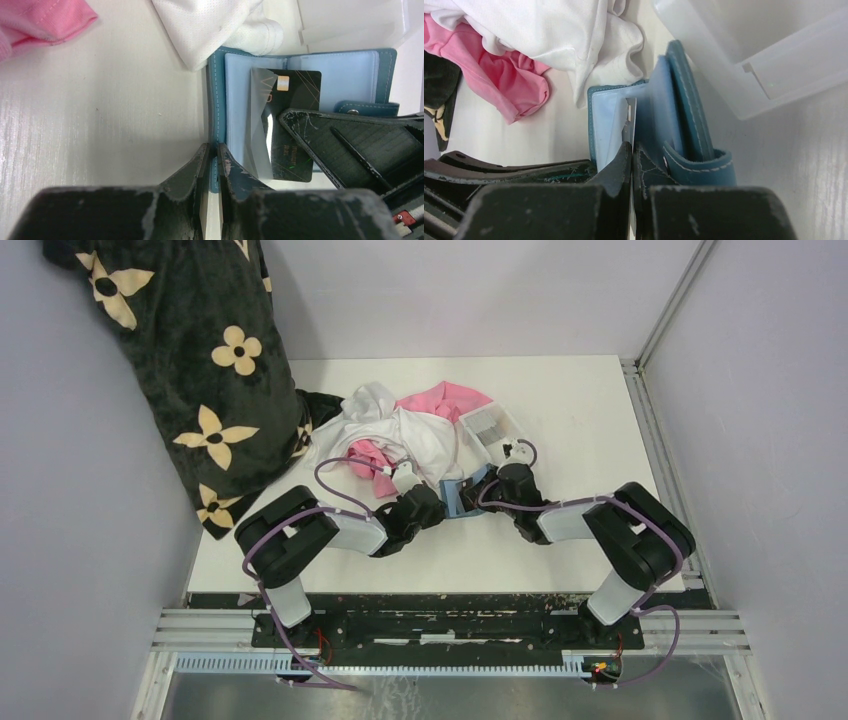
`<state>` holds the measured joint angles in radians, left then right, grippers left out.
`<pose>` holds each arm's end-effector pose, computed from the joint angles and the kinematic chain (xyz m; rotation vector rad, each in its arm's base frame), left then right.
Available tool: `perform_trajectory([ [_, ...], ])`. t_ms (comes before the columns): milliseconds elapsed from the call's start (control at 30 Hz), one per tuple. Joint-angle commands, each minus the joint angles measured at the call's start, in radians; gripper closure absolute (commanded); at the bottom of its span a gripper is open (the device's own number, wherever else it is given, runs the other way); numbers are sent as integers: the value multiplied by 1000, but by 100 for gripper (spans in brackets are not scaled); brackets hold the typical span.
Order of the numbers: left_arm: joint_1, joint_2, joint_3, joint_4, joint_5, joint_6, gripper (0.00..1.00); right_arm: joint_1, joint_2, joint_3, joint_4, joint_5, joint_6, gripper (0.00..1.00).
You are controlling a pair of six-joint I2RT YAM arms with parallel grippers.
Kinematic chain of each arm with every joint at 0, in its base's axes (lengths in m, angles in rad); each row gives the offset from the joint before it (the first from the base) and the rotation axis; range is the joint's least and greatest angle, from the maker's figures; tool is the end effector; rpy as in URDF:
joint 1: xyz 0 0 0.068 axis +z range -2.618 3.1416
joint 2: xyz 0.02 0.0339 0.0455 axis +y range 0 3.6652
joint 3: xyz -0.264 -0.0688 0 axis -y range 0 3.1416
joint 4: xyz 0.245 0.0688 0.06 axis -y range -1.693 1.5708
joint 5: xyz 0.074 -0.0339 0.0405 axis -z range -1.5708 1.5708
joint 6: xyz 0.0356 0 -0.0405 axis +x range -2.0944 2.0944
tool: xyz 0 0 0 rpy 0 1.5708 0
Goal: Put the credit cards into the card holder
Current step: Insert the credit card into the card holder.
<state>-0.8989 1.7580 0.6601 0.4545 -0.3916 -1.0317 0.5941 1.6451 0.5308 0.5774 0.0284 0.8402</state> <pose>0.2096 -0.2417 0.1180 -0.3681 2.2073 -0.6642 0.2455 0.1646 0.1273 0.2901 2.2001 0.8054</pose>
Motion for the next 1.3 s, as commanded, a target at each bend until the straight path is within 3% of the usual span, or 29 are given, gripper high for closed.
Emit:
perform_trajectory([
  [0, -11, 64, -30, -188, 63, 28, 82, 14, 101, 0, -148, -82, -17, 99],
  [167, -10, 67, -28, -188, 65, 34, 82, 16, 135, 13, -146, -100, -9, 99],
  [533, -8, 72, -24, -194, 40, 36, 82, 18, 45, 30, -321, -83, -75, 99],
  [1267, 30, 59, -23, -195, 44, 72, 83, -5, 69, 69, -375, -269, -119, 99],
])
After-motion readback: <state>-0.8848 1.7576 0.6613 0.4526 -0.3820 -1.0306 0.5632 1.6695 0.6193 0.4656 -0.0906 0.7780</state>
